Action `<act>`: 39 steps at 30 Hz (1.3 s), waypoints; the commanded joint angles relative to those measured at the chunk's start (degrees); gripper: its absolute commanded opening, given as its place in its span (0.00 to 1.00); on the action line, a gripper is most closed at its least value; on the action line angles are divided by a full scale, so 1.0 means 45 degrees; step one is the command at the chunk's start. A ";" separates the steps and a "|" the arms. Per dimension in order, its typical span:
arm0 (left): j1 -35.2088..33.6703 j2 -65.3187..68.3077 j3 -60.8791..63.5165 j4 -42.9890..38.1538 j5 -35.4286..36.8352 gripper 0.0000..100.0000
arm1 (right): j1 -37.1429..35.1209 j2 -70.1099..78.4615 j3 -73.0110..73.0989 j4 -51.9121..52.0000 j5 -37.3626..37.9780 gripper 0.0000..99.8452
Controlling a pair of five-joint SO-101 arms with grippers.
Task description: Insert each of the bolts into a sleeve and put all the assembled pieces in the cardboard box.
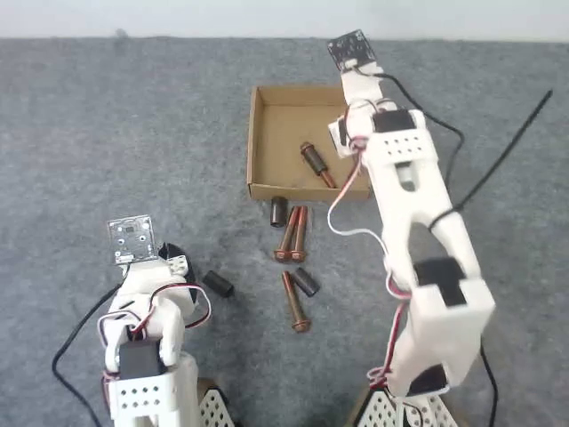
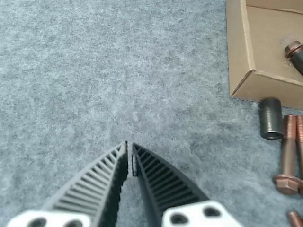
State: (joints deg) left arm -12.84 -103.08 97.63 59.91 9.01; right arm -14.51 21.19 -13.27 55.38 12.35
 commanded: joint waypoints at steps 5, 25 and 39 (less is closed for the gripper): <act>-0.0059 0.0000 -0.0225 0.0000 -0.0156 0.01 | -0.0322 0.1944 -0.2774 0.0205 0.0254 0.01; -0.0078 0.0000 -0.0225 0.0000 -0.0156 0.01 | -0.1065 0.3663 -0.2852 -0.0967 0.1973 0.01; -0.0078 0.0000 -0.0225 0.0000 -0.0156 0.01 | -0.0967 0.3585 -0.2852 -0.0576 0.1602 0.11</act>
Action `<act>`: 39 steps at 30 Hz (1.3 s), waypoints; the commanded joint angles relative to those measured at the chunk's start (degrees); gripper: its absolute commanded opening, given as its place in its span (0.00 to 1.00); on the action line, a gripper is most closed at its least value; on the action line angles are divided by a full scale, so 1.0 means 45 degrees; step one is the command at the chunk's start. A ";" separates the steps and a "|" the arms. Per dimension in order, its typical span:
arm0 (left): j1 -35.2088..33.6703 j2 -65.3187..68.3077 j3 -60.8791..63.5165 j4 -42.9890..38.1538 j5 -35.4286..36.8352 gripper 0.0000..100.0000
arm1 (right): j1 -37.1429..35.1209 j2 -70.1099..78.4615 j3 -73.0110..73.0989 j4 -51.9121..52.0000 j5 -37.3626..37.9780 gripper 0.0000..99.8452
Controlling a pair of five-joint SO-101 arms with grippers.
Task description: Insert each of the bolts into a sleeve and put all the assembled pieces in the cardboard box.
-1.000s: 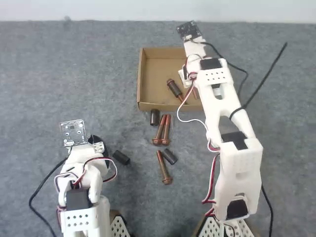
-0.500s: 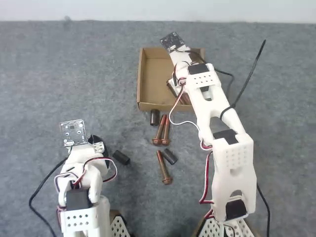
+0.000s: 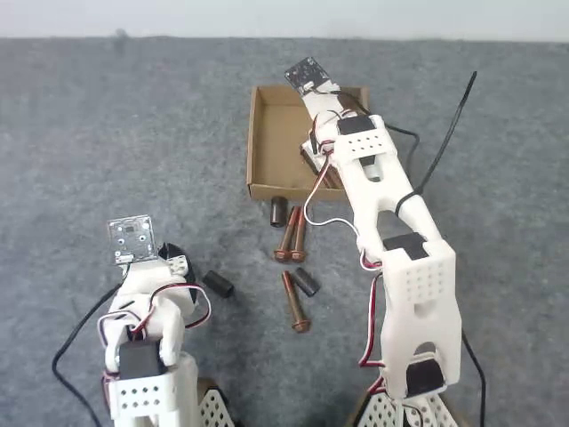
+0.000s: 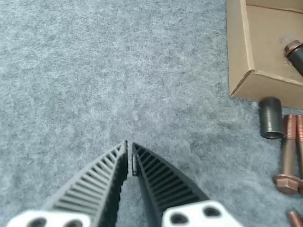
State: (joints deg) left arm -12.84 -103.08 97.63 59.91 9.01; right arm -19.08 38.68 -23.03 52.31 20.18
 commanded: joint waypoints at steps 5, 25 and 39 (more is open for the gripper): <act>-0.0078 0.0000 -0.0225 0.0020 -0.0625 0.01 | 0.0049 -0.1104 -0.0684 0.0479 -0.0215 0.04; -0.0078 0.0000 -0.0225 0.0039 -0.0742 0.01 | -0.1514 -0.5695 -0.0645 0.8137 -0.3126 0.01; -0.0078 0.0000 -0.0225 0.0059 -0.0742 0.01 | -0.2862 -0.5851 -0.0606 1.0657 -0.5880 0.01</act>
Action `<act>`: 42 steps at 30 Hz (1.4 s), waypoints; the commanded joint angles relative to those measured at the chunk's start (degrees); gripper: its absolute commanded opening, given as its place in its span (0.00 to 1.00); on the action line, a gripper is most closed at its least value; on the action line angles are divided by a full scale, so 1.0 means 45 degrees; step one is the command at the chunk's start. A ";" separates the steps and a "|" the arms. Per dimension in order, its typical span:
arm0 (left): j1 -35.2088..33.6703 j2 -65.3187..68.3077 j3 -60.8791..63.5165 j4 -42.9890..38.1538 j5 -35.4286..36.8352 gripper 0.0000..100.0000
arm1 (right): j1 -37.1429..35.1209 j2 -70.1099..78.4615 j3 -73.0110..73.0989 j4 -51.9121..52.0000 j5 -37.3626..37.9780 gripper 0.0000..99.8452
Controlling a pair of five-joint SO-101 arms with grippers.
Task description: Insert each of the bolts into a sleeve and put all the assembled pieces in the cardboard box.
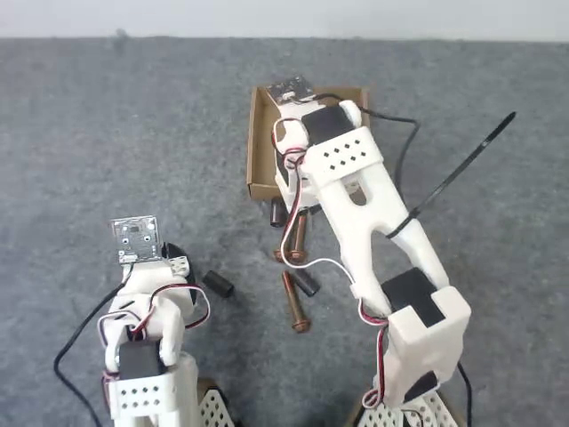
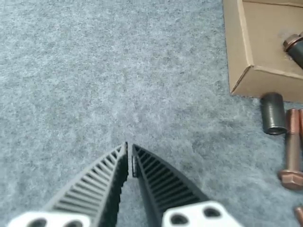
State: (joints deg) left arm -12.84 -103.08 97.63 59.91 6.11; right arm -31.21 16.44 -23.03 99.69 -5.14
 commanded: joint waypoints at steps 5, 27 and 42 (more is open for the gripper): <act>-0.0078 0.0000 -0.0225 0.0059 -0.0098 0.01 | -0.0440 -0.0908 -0.0156 -0.0381 -0.0254 0.01; -0.0078 0.0000 -0.0225 0.0059 -0.0117 0.01 | -0.1045 0.0889 0.3087 -0.5949 -0.0234 0.12; -0.0078 0.0000 -0.0225 0.0059 -0.0117 0.01 | -0.1221 0.3233 0.0996 -0.5773 -0.0234 0.16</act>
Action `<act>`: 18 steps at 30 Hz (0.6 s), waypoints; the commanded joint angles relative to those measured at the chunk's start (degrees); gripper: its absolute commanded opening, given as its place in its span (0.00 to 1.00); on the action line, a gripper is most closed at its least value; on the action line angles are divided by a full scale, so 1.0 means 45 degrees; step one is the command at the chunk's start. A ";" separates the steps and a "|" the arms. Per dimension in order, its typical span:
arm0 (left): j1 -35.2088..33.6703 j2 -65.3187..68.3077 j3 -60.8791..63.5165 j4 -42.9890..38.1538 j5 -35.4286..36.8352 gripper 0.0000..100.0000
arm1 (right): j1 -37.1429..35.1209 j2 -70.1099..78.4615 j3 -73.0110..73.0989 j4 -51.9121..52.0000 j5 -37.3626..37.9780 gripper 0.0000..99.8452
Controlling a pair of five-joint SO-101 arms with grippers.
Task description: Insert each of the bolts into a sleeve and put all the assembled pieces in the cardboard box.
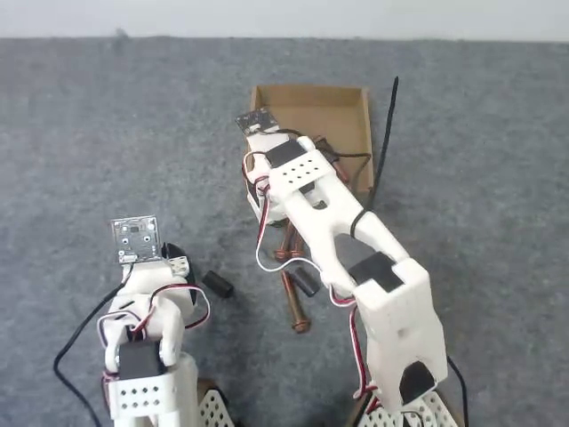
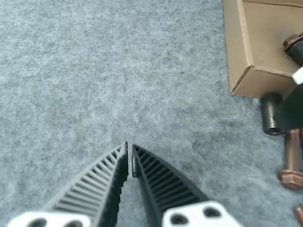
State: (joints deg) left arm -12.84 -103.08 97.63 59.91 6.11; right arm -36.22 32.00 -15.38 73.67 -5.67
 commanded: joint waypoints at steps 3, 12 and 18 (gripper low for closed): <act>-0.0078 0.0000 -0.0225 0.0059 -0.0117 0.01 | -0.0107 -0.0225 -0.0723 -0.0010 -0.0117 0.16; -0.0078 0.0000 -0.0225 0.0059 -0.0117 0.01 | -0.0107 -0.0088 -0.1153 -0.0674 -0.0742 0.16; -0.0078 0.0000 -0.0225 0.0059 -0.0117 0.01 | -0.0107 0.0283 -0.1153 -0.0908 -0.1270 0.16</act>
State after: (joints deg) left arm -12.84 -103.08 97.63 59.91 6.11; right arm -36.13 32.88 -17.76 70.59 -10.59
